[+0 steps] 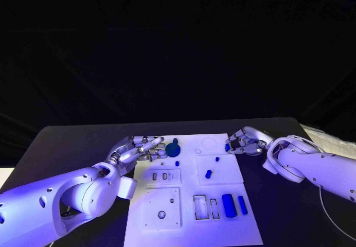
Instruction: Assemble the parts on the task board
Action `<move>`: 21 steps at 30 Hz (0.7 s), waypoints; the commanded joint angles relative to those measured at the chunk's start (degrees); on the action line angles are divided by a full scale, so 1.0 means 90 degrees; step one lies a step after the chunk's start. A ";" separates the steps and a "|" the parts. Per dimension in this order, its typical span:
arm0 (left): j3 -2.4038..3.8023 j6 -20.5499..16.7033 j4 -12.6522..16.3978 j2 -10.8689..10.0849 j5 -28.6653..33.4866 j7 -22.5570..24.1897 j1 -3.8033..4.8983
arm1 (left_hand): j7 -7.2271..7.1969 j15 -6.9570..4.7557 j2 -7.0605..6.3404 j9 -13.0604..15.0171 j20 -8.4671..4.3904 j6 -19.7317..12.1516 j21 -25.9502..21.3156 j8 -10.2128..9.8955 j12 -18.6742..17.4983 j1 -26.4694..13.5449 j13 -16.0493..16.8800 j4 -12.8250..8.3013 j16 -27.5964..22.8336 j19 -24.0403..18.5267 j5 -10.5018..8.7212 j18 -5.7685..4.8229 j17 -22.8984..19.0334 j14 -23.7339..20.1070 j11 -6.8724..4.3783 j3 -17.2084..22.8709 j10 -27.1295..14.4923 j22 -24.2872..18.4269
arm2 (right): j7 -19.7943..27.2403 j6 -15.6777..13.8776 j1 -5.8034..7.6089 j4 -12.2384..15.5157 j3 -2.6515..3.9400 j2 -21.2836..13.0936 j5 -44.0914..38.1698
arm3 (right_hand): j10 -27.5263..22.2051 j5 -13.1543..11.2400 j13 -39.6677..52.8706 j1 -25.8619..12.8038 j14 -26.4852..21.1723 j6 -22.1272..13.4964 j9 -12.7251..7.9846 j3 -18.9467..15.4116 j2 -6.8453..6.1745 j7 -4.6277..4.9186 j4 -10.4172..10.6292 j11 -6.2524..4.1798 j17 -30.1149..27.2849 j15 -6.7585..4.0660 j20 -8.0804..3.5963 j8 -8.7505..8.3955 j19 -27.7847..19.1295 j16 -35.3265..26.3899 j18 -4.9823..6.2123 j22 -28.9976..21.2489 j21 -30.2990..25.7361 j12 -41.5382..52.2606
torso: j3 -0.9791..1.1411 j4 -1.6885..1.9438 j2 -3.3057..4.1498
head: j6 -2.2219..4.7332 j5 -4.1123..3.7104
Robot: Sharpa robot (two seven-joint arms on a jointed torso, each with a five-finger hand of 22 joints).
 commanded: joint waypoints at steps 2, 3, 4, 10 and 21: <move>0.0002 0.0123 0.0008 0.0017 0.0009 0.0052 0.0000 | 0.0025 0.0025 0.0021 -0.0006 -0.0015 -0.0026 -0.0031 -0.0030 -0.0035 0.0028 -0.0011 -0.0036 -0.0037 0.0045 -0.0017 0.0128 0.0008 0.0014 0.0002 0.0004 -0.0025 -0.0003 | 0.0093 0.0187 -0.0007 -0.0039 0.0001 0.0044 -0.0004 | 0.0062 -0.0045 -0.1055 0.0002 0.0515 0.0089 0.0009 0.0099 0.0065 -0.0010 -0.0035 -0.0076 0.0890 -0.0028 0.0008 0.0040 -0.0005 0.0016 -0.0060 0.0740 -0.0032 0.0029 | 0.0002 -0.0001 -0.0001 | -0.0005 -0.0013; 0.0002 0.0123 0.0009 0.0017 0.0009 0.0051 0.0000 | 0.0025 0.0025 0.0021 -0.0006 -0.0015 -0.0026 -0.0031 -0.0030 -0.0035 0.0028 -0.0011 -0.0036 -0.0037 0.0045 -0.0017 0.0128 0.0008 0.0014 0.0002 0.0004 -0.0025 -0.0003 | 0.0093 0.0192 -0.0008 -0.0049 0.0001 0.0054 -0.0004 | 0.0065 -0.0045 -0.1051 0.0003 0.0516 0.0100 0.0009 0.0117 0.0073 -0.0013 -0.0042 -0.0079 0.0891 -0.0031 0.0005 0.0040 -0.0003 0.0016 -0.0060 0.0743 -0.0031 0.0034 | 0.0003 -0.0002 0.0000 | -0.0004 -0.0010; 0.0002 0.0124 0.0009 0.0017 0.0009 0.0050 0.0000 | 0.0025 0.0025 0.0021 -0.0006 -0.0015 -0.0026 -0.0031 -0.0030 -0.0035 0.0028 -0.0011 -0.0036 -0.0037 0.0045 -0.0017 0.0128 0.0008 0.0014 0.0002 0.0004 -0.0025 -0.0003 | 0.0093 0.0197 -0.0009 -0.0058 0.0001 0.0065 -0.0004 | 0.0067 -0.0046 -0.1048 0.0003 0.0516 0.0108 0.0008 0.0130 0.0077 -0.0015 -0.0047 -0.0081 0.0893 -0.0032 0.0003 0.0038 -0.0003 0.0017 -0.0060 0.0743 -0.0031 0.0037 | 0.0001 -0.0003 0.0000 | -0.0003 -0.0007; 0.0002 0.0127 0.0010 0.0020 0.0009 0.0043 0.0000 | 0.0030 0.0026 0.0030 -0.0007 -0.0015 -0.0032 -0.0035 -0.0034 -0.0040 0.0030 -0.0012 -0.0043 -0.0040 0.0049 -0.0017 0.0128 0.0012 0.0016 0.0005 0.0009 -0.0032 -0.0003 | 0.0081 0.0217 -0.0010 -0.0097 0.0001 0.0118 -0.0003 | 0.0067 -0.0046 -0.1048 0.0004 0.0516 0.0110 0.0007 0.0136 0.0079 -0.0015 -0.0049 -0.0081 0.0895 -0.0033 0.0002 0.0037 -0.0002 0.0018 -0.0061 0.0744 -0.0030 0.0038 | 0.0002 0.0005 -0.0001 | 0.0007 -0.0007; 0.0002 0.0125 0.0016 0.0015 0.0009 0.0033 0.0000 | 0.0032 0.0026 0.0034 -0.0008 -0.0015 -0.0035 -0.0037 -0.0036 -0.0042 0.0032 -0.0013 -0.0047 -0.0042 0.0051 -0.0017 0.0128 0.0014 0.0017 0.0007 0.0011 -0.0035 -0.0003 | 0.0054 0.0223 -0.0011 -0.0104 0.0001 0.0138 -0.0007 | 0.0090 -0.0059 -0.1020 -0.0028 0.0526 0.0355 0.0027 0.0343 0.0147 -0.0084 -0.0123 -0.0134 0.0935 -0.0073 -0.0029 0.0093 0.0020 0.0040 -0.0067 0.0775 -0.0017 0.0070 | 0.0005 -0.0002 0.0002 | 0.0006 -0.0002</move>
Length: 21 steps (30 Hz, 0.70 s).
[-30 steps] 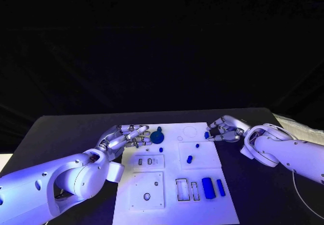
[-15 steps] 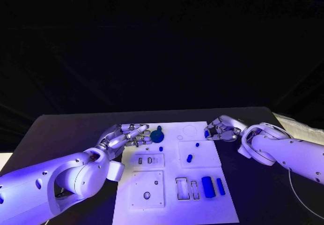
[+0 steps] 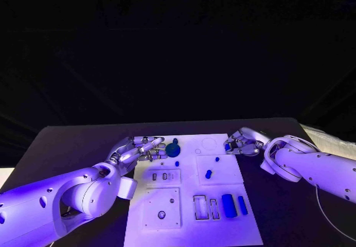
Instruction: Assemble the parts on the task board
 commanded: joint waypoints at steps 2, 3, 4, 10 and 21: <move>0.0003 0.0124 0.0015 0.0008 0.0009 0.0039 0.0000 | 0.0033 0.0027 0.0036 -0.0008 -0.0015 -0.0036 -0.0039 -0.0038 -0.0044 0.0033 -0.0007 -0.0043 -0.0043 0.0052 -0.0017 0.0127 0.0009 0.0017 0.0007 0.0005 -0.0037 -0.0003 | 0.0034 0.0076 -0.0005 -0.0001 0.0000 0.0007 -0.0016 | 0.0106 -0.0031 -0.1019 0.0019 0.0502 0.0207 0.0034 0.0128 0.0121 -0.0059 -0.0039 -0.0153 0.0935 -0.0072 -0.0046 0.0094 0.0023 0.0042 -0.0068 0.0776 -0.0016 0.0023 | 0.0002 -0.0002 -0.0001 | 0.0001 -0.0001; 0.0003 0.0124 0.0015 0.0008 0.0009 0.0039 0.0000 | 0.0033 0.0027 0.0036 -0.0008 -0.0015 -0.0036 -0.0039 -0.0038 -0.0044 0.0033 -0.0007 -0.0043 -0.0043 0.0052 -0.0017 0.0127 0.0009 0.0017 0.0007 0.0005 -0.0037 -0.0003 | 0.0035 0.0062 -0.0005 0.0000 0.0000 0.0007 -0.0016 | 0.0107 -0.0034 -0.1019 0.0017 0.0503 0.0282 0.0047 0.0168 0.0139 -0.0087 -0.0057 -0.0175 0.0939 -0.0088 -0.0058 0.0129 0.0023 0.0044 -0.0067 0.0776 -0.0016 0.0022 | 0.0004 -0.0001 -0.0001 | 0.0000 -0.0002; 0.0003 0.0125 0.0015 0.0008 0.0009 0.0038 0.0000 | 0.0033 0.0027 0.0036 -0.0008 -0.0015 -0.0036 -0.0039 -0.0038 -0.0044 0.0033 -0.0007 -0.0043 -0.0043 0.0052 -0.0017 0.0127 0.0009 0.0017 0.0007 0.0005 -0.0037 -0.0003 | 0.0037 0.0047 -0.0005 0.0000 0.0001 0.0007 -0.0016 | 0.0109 -0.0046 -0.1019 0.0012 0.0504 0.0346 0.0059 0.0205 0.0154 -0.0112 -0.0075 -0.0195 0.0943 -0.0104 -0.0072 0.0159 0.0023 0.0045 -0.0067 0.0776 -0.0016 0.0021 | 0.0005 -0.0001 -0.0001 | 0.0000 -0.0002; 0.0003 0.0126 0.0012 -0.0005 0.0009 0.0040 0.0000 | 0.0033 0.0027 0.0036 -0.0008 -0.0015 -0.0036 -0.0039 -0.0038 -0.0044 0.0033 -0.0007 -0.0043 -0.0043 0.0052 -0.0017 0.0127 0.0009 0.0017 0.0007 0.0005 -0.0037 -0.0003 | 0.0061 -0.0188 -0.0004 0.0019 0.0004 0.0026 0.0156 | 0.0103 -0.0263 -0.1072 0.0009 0.0501 0.0567 0.0110 0.0448 0.0247 -0.0213 -0.0228 -0.0285 0.0931 -0.0187 -0.0156 0.0291 0.0020 0.0033 -0.0066 0.0773 -0.0019 -0.0059 | 0.0012 -0.0005 0.0001 | 0.0005 0.0001; 0.0002 0.0130 -0.0001 -0.0039 0.0009 0.0043 0.0000 | 0.0035 0.0027 0.0042 -0.0008 -0.0015 -0.0039 -0.0042 -0.0040 -0.0046 0.0038 -0.0007 -0.0050 -0.0045 0.0054 -0.0017 0.0127 0.0011 0.0018 0.0009 0.0010 -0.0039 -0.0003 | -0.0797 -0.0602 0.0193 0.0913 0.0039 -0.0124 0.0647 | 0.0129 -0.0315 -0.1091 -0.0272 0.0493 0.0555 0.0118 0.0532 0.0252 -0.0242 -0.0218 -0.0306 0.0891 -0.0211 -0.0189 0.0315 -0.0013 0.0004 -0.0055 0.0723 -0.0042 -0.0094 | -0.0003 -0.0003 -0.0014 | 0.0008 0.0020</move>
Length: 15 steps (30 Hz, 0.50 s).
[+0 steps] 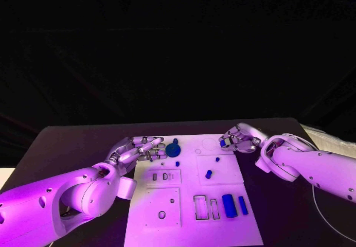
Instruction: Assemble the parts on the task board
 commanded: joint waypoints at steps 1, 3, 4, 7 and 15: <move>0.0003 0.0126 -0.0020 -0.0004 0.0009 0.0049 0.0001 | 0.0012 0.0027 0.0042 -0.0008 0.0008 -0.0015 -0.0042 -0.0043 -0.0022 0.0038 -0.0008 -0.0031 -0.0020 0.0031 -0.0017 0.0127 0.0006 0.0018 0.0009 -0.0009 -0.0039 -0.0003 | -0.0716 -0.0277 0.0083 0.0354 0.0009 -0.0023 0.0268 | 0.0195 -0.0038 -0.1073 -0.0173 0.0505 0.0249 0.0099 0.0026 0.0110 -0.0156 0.0028 -0.0236 0.0884 -0.0039 -0.0050 0.0187 0.0006 -0.0027 -0.0054 0.0720 -0.0045 -0.0023 | -0.0012 -0.0005 -0.0019 | -0.0004 0.0004; 0.0003 0.0128 -0.0056 -0.0006 0.0010 0.0055 0.0001 | 0.0012 0.0027 0.0042 -0.0008 0.0008 -0.0015 -0.0042 -0.0043 -0.0022 0.0038 -0.0008 -0.0031 -0.0020 0.0031 -0.0017 0.0127 0.0006 0.0018 0.0009 -0.0009 -0.0039 -0.0003 | -0.1000 -0.0301 0.0139 0.0607 0.0011 -0.0010 0.0175 | 0.0200 -0.0056 -0.1071 -0.0229 0.0502 0.0249 0.0100 0.0031 0.0105 -0.0162 0.0036 -0.0240 0.0873 -0.0043 -0.0055 0.0191 0.0005 -0.0034 -0.0053 0.0716 -0.0047 -0.0022 | -0.0017 -0.0003 -0.0027 | -0.0008 -0.0005; 0.0003 0.0129 -0.0068 -0.0006 0.0011 0.0057 0.0001 | 0.0012 0.0027 0.0043 -0.0008 0.0008 -0.0016 -0.0043 -0.0044 -0.0023 0.0040 -0.0008 -0.0034 -0.0021 0.0032 -0.0017 0.0127 0.0007 0.0018 0.0009 -0.0007 -0.0040 -0.0003 | -0.1081 -0.0311 0.0152 0.0677 0.0011 0.0002 0.0134 | 0.0202 -0.0060 -0.1069 -0.0242 0.0502 0.0250 0.0100 0.0032 0.0106 -0.0164 0.0038 -0.0241 0.0870 -0.0044 -0.0056 0.0192 0.0005 -0.0036 -0.0053 0.0716 -0.0047 -0.0020 | -0.0021 -0.0003 -0.0032 | -0.0010 -0.0005; 0.0003 0.0130 -0.0128 -0.0004 0.0029 0.0070 0.0001 | 0.0012 0.0028 0.0046 -0.0008 0.0008 -0.0017 -0.0044 -0.0045 -0.0024 0.0042 -0.0008 -0.0038 -0.0022 0.0033 -0.0017 0.0127 0.0008 0.0019 0.0009 -0.0005 -0.0041 -0.0003 | -0.1461 -0.0362 0.0192 0.0958 0.0010 0.0120 -0.0151 | 0.0215 -0.0072 -0.1056 -0.0294 0.0501 0.0255 0.0102 0.0040 0.0107 -0.0172 0.0046 -0.0247 0.0862 -0.0050 -0.0061 0.0199 0.0005 -0.0042 -0.0053 0.0715 -0.0048 -0.0005 | -0.0046 0.0017 -0.0067 | -0.0037 -0.0007; 0.0002 0.0134 -0.0240 -0.0017 0.0061 0.0109 -0.0002 | 0.0012 0.0028 0.0050 -0.0008 0.0008 -0.0020 -0.0047 -0.0047 -0.0027 0.0047 -0.0009 -0.0045 -0.0024 0.0036 -0.0017 0.0127 0.0010 0.0020 0.0010 -0.0001 -0.0044 -0.0003 | -0.2197 -0.0345 0.0156 0.1278 -0.0024 0.0696 -0.1029 | 0.0215 -0.0084 -0.1067 -0.0408 0.0496 0.0251 0.0102 0.0062 0.0122 -0.0182 0.0079 -0.0256 0.0835 -0.0059 -0.0070 0.0206 -0.0001 -0.0061 -0.0050 0.0703 -0.0055 -0.0027 | -0.0109 0.0104 -0.0129 | -0.0124 0.0051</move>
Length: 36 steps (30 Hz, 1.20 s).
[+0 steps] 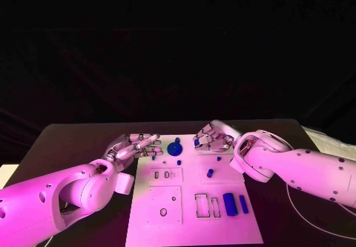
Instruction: Assemble the parts on the task board
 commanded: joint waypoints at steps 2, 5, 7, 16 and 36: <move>0.0002 0.0130 -0.0036 -0.0008 0.0060 0.0109 -0.0002 | 0.0012 0.0028 0.0024 -0.0008 0.0008 -0.0020 -0.0020 -0.0017 -0.0027 0.0021 -0.0009 -0.0045 -0.0024 0.0036 -0.0017 0.0127 0.0011 0.0020 0.0010 -0.0001 -0.0044 -0.0003 | -0.0784 -0.0037 -0.0067 0.0073 -0.0022 0.0243 -0.0878 | 0.0183 -0.0014 -0.1028 -0.0192 0.0483 0.0245 0.0102 0.0064 0.0110 -0.0184 0.0084 -0.0225 0.0828 -0.0049 -0.0039 0.0206 -0.0016 -0.0042 -0.0049 0.0701 -0.0033 -0.0021 | -0.0061 0.0070 -0.0052 | -0.0080 0.0052; 0.0001 0.0128 -0.0068 -0.0023 0.0078 0.0127 -0.0004 | 0.0012 0.0028 0.0024 -0.0008 0.0008 -0.0020 -0.0020 -0.0017 -0.0027 0.0021 -0.0009 -0.0045 -0.0024 0.0036 -0.0017 0.0127 0.0011 0.0020 0.0010 -0.0001 -0.0044 -0.0003 | -0.0941 -0.0010 -0.0157 0.0073 -0.0042 0.0494 -0.1237 | 0.0174 -0.0015 -0.1043 -0.0209 0.0480 0.0241 0.0101 0.0066 0.0109 -0.0184 0.0090 -0.0225 0.0812 -0.0049 -0.0040 0.0204 -0.0020 -0.0052 -0.0048 0.0694 -0.0036 -0.0043 | -0.0100 0.0099 -0.0070 | -0.0139 0.0084; 0.0001 0.0124 -0.0077 -0.0039 0.0082 0.0135 -0.0004 | 0.0012 0.0028 0.0024 -0.0008 0.0008 -0.0020 -0.0020 -0.0017 -0.0027 0.0021 -0.0009 -0.0045 -0.0024 0.0036 -0.0017 0.0127 0.0011 0.0020 0.0010 -0.0001 -0.0044 -0.0003 | -0.0988 0.0005 -0.0226 0.0058 -0.0052 0.0621 -0.1437 | 0.0168 -0.0014 -0.1053 -0.0224 0.0478 0.0237 0.0100 0.0070 0.0109 -0.0184 0.0094 -0.0225 0.0801 -0.0050 -0.0041 0.0203 -0.0029 -0.0060 -0.0044 0.0681 -0.0042 -0.0058 | -0.0119 0.0112 -0.0079 | -0.0168 0.0090; 0.0001 0.0113 -0.0048 -0.0096 0.0094 0.0151 -0.0004 | 0.0012 0.0028 0.0024 -0.0008 0.0008 -0.0020 -0.0020 -0.0017 -0.0027 0.0021 -0.0009 -0.0045 -0.0024 0.0036 -0.0017 0.0127 0.0011 0.0020 0.0010 -0.0001 -0.0044 -0.0003 | -0.1070 0.0162 -0.0523 -0.0023 -0.0129 0.1039 -0.1998 | 0.0138 -0.0014 -0.1096 -0.0268 0.0471 0.0222 0.0096 0.0076 0.0099 -0.0182 0.0105 -0.0223 0.0771 -0.0051 -0.0044 0.0197 -0.0055 -0.0080 -0.0036 0.0644 -0.0060 -0.0121 | -0.0171 0.0140 -0.0087 | -0.0260 0.0104; 0.0001 0.0127 -0.0009 -0.0093 0.0099 0.0154 -0.0003 | 0.0012 0.0028 0.0024 -0.0008 0.0008 -0.0020 -0.0020 -0.0017 -0.0027 0.0021 -0.0009 -0.0045 -0.0024 0.0036 -0.0017 0.0127 0.0011 0.0020 0.0010 -0.0001 -0.0044 -0.0003 | -0.1278 0.0579 -0.0724 -0.0074 -0.0179 0.1207 -0.2428 | 0.0143 -0.0022 -0.1081 -0.0380 0.0469 0.0217 0.0092 0.0074 0.0056 -0.0182 0.0133 -0.0222 0.0756 -0.0050 -0.0046 0.0197 -0.0074 -0.0093 -0.0029 0.0614 -0.0076 -0.0113 | -0.0140 0.0128 -0.0089 | -0.0357 0.0116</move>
